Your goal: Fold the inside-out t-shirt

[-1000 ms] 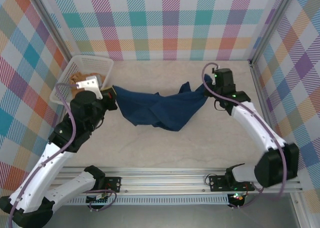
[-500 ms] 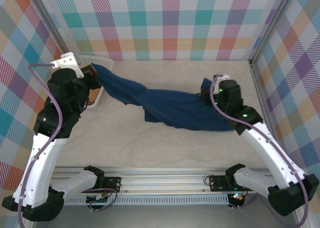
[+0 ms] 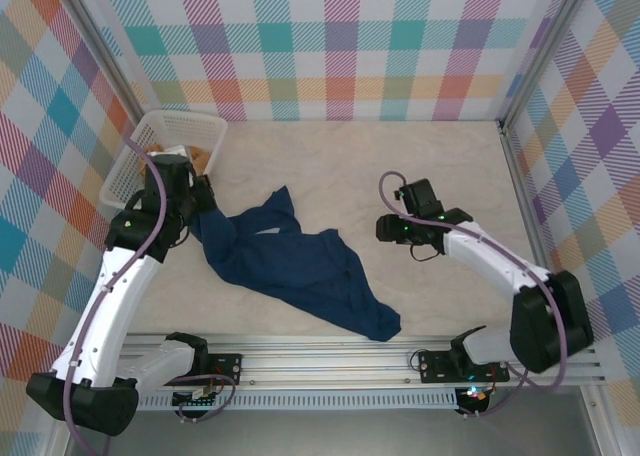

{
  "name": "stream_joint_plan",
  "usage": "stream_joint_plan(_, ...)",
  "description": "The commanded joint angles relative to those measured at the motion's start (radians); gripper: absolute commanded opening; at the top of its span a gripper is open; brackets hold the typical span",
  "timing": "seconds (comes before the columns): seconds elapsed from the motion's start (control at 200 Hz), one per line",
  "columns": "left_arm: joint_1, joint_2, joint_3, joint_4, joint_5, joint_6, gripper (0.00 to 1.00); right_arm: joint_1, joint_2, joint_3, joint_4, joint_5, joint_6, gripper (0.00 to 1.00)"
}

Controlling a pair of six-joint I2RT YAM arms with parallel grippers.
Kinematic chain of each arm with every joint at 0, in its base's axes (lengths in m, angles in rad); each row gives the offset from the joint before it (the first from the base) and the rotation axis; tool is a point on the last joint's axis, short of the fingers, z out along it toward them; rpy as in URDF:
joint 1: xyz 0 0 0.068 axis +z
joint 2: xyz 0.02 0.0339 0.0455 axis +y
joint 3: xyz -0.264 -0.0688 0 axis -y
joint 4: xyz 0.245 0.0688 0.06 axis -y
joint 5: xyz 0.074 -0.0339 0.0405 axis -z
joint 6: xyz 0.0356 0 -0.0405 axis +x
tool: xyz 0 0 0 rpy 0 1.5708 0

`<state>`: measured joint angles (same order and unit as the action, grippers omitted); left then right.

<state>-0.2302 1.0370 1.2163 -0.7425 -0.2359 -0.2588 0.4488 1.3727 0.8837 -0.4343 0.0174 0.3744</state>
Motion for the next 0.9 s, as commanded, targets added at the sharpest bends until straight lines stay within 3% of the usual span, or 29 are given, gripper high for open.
stream_joint_plan(0.0,0.02,-0.021,-0.015,0.018,0.051,-0.013,0.0,0.065,0.089,0.058,0.062,-0.142,-0.046,0.6)
stream_joint_plan(0.24,0.026,-0.017,-0.02,0.044,0.091,-0.011,0.0,0.275,0.372,0.309,-0.012,0.093,-0.174,0.65)
stream_joint_plan(0.48,0.04,-0.04,-0.015,0.035,0.102,-0.006,0.0,0.334,0.597,0.472,-0.079,0.253,-0.23,0.74)
stream_joint_plan(0.58,0.043,-0.052,-0.009,0.029,0.099,-0.006,0.0,0.331,0.63,0.482,-0.095,0.335,-0.242,0.67)
stream_joint_plan(0.725,0.046,-0.063,-0.003,0.016,0.087,-0.002,0.0,0.286,0.601,0.466,-0.115,0.393,-0.255,0.45)
stream_joint_plan(0.895,0.069,-0.073,0.012,-0.016,0.049,0.009,0.0,0.215,0.52,0.402,-0.116,0.399,-0.262,0.44)
